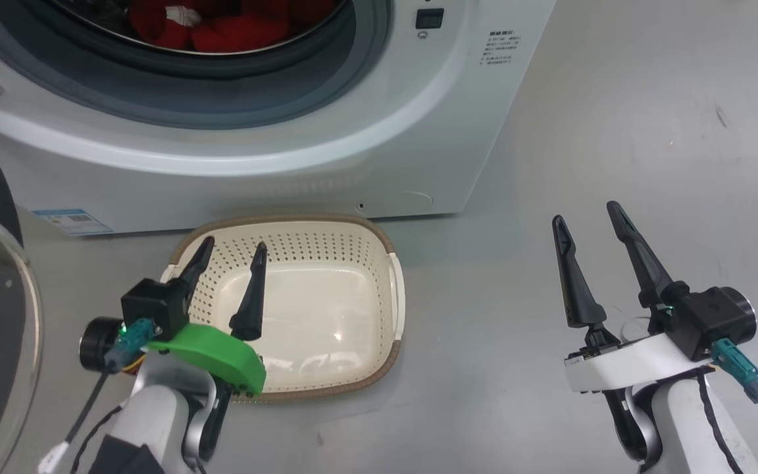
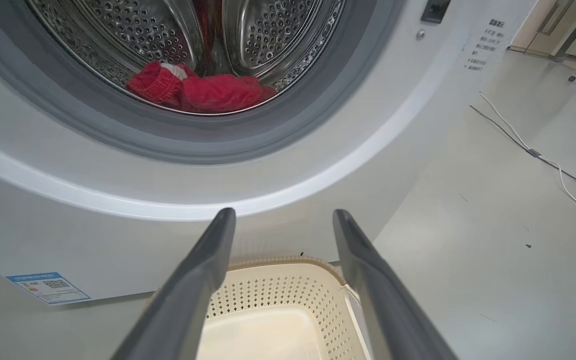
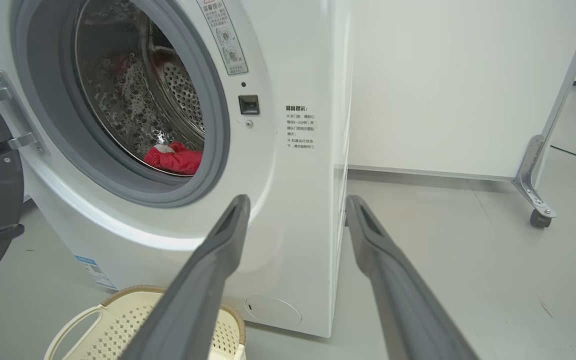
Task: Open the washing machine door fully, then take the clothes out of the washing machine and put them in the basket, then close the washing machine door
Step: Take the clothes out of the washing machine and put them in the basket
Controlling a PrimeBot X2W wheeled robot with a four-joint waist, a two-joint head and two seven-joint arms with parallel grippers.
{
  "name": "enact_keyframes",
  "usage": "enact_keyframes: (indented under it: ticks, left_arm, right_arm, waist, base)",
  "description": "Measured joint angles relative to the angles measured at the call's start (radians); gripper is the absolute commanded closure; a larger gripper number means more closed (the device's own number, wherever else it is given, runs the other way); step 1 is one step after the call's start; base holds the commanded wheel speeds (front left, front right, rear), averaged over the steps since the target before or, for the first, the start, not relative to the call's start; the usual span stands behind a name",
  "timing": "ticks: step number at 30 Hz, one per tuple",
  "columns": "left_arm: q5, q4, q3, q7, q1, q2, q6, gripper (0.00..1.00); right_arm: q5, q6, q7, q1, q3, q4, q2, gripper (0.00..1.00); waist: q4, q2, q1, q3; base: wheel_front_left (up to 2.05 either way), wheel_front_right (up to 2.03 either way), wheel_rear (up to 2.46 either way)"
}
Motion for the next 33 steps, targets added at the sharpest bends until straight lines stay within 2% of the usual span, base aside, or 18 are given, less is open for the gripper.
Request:
enact_keyframes:
  ticks: [5,15,27,33]
  left_arm:
    - [-0.041,0.054,0.0,0.077,-0.12,-0.001,-0.042,0.0]
    - [-0.101,0.109,0.051,0.212,-0.37,0.039,-0.073,0.0]
    - [-0.109,0.128,0.083,0.315,-0.627,0.143,-0.091,0.0]
    - [-0.092,0.147,0.097,0.355,-0.734,0.2,-0.095,0.0]
  right_arm:
    - [0.001,0.0,0.0,-0.034,0.005,-0.019,0.0,0.0]
    - [0.056,0.003,0.0,-0.109,0.023,-0.048,-0.001,0.0]
    - [0.121,0.001,0.0,-0.18,0.074,-0.052,-0.002,0.0]
    - [0.165,-0.015,0.0,-0.2,0.101,-0.056,-0.003,0.0]
  waist:
    - [-0.012,0.0,0.0,0.069]
    - [-0.049,0.0,0.0001,0.202]
    - [-0.108,0.0,0.0001,0.305]
    - [-0.149,0.0,0.0001,0.336]
  base:
    - [0.0,0.0,0.0]
    - [0.0,0.0,0.0]
    - [0.0,0.0,0.0]
    - [0.0,0.0,0.0]
